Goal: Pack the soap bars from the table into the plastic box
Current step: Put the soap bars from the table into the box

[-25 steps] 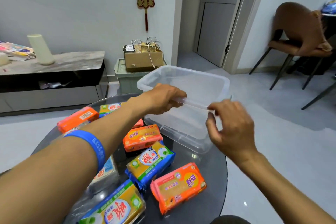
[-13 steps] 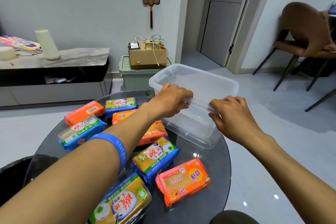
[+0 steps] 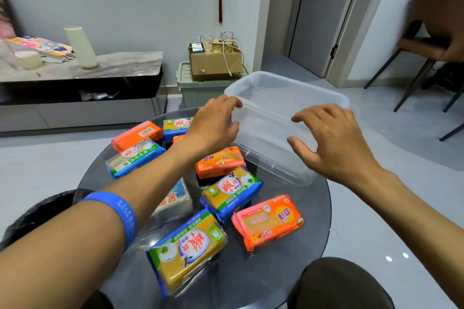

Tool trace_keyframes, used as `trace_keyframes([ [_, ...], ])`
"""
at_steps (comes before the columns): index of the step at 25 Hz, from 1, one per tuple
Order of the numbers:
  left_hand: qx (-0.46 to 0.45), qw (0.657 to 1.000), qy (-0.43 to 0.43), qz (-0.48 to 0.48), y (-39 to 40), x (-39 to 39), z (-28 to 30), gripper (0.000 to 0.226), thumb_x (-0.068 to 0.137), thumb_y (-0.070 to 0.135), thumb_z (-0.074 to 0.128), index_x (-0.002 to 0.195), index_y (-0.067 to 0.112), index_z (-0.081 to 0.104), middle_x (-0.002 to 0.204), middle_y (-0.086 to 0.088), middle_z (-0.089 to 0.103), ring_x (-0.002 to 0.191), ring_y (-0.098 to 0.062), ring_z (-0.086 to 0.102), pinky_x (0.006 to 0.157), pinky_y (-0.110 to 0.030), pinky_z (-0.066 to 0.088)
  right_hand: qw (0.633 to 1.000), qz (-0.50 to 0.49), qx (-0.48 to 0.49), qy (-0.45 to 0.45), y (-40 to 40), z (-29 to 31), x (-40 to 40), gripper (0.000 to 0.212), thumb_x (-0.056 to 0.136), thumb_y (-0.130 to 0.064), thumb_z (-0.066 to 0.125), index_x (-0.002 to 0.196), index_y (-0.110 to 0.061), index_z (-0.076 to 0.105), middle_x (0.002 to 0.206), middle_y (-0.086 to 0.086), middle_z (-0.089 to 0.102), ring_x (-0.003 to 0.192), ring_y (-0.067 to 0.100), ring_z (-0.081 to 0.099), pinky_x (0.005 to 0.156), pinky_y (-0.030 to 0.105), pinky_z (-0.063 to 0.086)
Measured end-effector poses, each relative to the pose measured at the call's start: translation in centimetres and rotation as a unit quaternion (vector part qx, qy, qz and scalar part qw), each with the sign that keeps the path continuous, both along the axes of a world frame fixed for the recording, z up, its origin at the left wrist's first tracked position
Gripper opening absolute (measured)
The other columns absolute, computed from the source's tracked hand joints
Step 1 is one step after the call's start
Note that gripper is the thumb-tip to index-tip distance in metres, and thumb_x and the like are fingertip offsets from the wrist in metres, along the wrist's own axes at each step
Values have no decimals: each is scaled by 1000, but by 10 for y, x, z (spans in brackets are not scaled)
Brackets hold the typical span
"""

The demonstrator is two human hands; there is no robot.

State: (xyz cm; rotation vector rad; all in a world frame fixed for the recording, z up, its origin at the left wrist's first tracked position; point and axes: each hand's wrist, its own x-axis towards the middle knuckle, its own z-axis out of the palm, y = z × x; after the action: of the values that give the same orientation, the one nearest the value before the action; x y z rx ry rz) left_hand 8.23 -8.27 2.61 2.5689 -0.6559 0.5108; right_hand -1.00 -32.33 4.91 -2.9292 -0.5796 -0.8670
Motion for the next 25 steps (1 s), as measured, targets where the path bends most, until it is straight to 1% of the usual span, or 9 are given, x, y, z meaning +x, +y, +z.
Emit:
trace_keyframes([
  [1, 47, 997, 61, 5, 10, -4, -9, 45, 84, 27, 62, 127, 22, 52, 127, -7, 58, 113, -27, 54, 88, -40, 47, 997, 67, -10, 41, 10, -3, -11, 41, 84, -49, 50, 112, -21, 60, 107, 3, 68, 99, 27, 58, 85, 40, 43],
  [3, 178, 967, 184, -8, 20, -10, -30, 53, 85, 36, 63, 133, 21, 49, 132, -8, 57, 115, -28, 55, 90, -40, 48, 952, 165, -88, 243, 31, -19, -31, 47, 81, -50, 54, 121, -25, 55, 116, -1, 63, 103, 24, 56, 87, 39, 45],
  [5, 237, 944, 230, -6, 23, -12, -48, 62, 84, 44, 62, 138, 18, 44, 135, -11, 56, 117, -30, 55, 93, -40, 46, 882, 153, -177, 408, 44, -38, -41, 64, 75, -49, 65, 132, -30, 43, 128, -5, 55, 111, 22, 50, 92, 40, 44],
  [6, 240, 944, 228, 0, 22, -9, -54, 65, 83, 46, 63, 138, 17, 43, 136, -11, 54, 118, -30, 54, 94, -40, 46, 867, 138, -198, 435, 46, -45, -41, 71, 73, -47, 69, 135, -31, 39, 131, -5, 53, 112, 23, 49, 92, 40, 43],
  [11, 241, 950, 192, 43, 20, 9, -70, 72, 74, 55, 68, 132, 19, 48, 128, -8, 52, 111, -27, 51, 89, -39, 45, 900, 147, -232, 339, 51, -64, -35, 61, 73, -42, 69, 127, -24, 45, 119, 2, 56, 105, 26, 51, 86, 40, 37],
  [15, 179, 956, 222, 68, 24, 11, -74, 67, 64, 58, 72, 116, 20, 53, 114, -8, 63, 95, -25, 59, 77, -35, 48, 906, 152, -207, 337, 52, -71, -30, 58, 72, -41, 67, 123, -24, 47, 114, 2, 56, 99, 25, 53, 83, 37, 36],
  [19, 194, 953, 223, 70, 29, -3, -63, 68, 61, 59, 73, 112, 16, 58, 110, -6, 63, 92, -23, 58, 78, -35, 51, 905, 158, -183, 349, 51, -68, -32, 58, 70, -40, 70, 121, -23, 48, 113, 1, 56, 98, 24, 54, 82, 36, 37],
  [22, 135, 972, 174, 84, 47, -9, -16, 59, 52, 56, 69, 97, 20, 58, 95, -4, 64, 77, -19, 57, 65, -33, 50, 901, 161, -140, 378, 46, -43, -34, 54, 66, -37, 73, 111, -23, 49, 106, -1, 57, 92, 23, 54, 81, 36, 45],
  [25, 43, 983, 147, 103, 61, -8, 55, 59, 47, 56, 67, 94, 20, 63, 86, -4, 68, 73, -21, 61, 63, -32, 50, 917, 162, -57, 360, 29, 9, -25, 55, 61, -39, 75, 109, -26, 50, 97, -6, 57, 81, 15, 54, 71, 33, 47],
])
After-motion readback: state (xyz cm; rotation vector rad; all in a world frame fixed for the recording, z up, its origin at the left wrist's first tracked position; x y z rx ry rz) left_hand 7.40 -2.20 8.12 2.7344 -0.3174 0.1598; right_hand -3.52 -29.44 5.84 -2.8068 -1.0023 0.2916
